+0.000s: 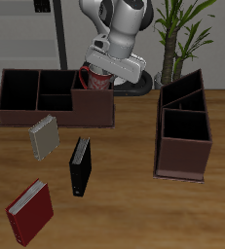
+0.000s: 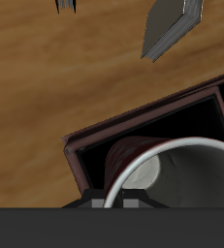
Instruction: Place the red mug into the back desk caddy's right compartment
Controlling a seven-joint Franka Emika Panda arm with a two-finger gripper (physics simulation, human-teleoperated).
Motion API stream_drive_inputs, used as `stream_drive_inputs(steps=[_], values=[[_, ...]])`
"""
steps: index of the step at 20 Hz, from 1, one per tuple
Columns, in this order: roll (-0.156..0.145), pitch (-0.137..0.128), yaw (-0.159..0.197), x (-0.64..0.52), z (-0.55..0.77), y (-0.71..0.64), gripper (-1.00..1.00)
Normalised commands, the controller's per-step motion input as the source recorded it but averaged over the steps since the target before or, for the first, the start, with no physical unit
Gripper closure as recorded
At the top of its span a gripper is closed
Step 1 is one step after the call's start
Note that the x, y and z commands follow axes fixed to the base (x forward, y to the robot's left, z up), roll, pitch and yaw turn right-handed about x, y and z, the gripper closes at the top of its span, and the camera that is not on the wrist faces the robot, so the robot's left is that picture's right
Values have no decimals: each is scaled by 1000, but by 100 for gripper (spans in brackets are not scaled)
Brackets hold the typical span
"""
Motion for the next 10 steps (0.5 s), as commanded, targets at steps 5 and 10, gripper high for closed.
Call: stream_drive_inputs(steps=[5, 10], values=[[-17, 26, -55, 55, -142, -64, 100], [-2, 51, -46, 45, -224, -23, 100]])
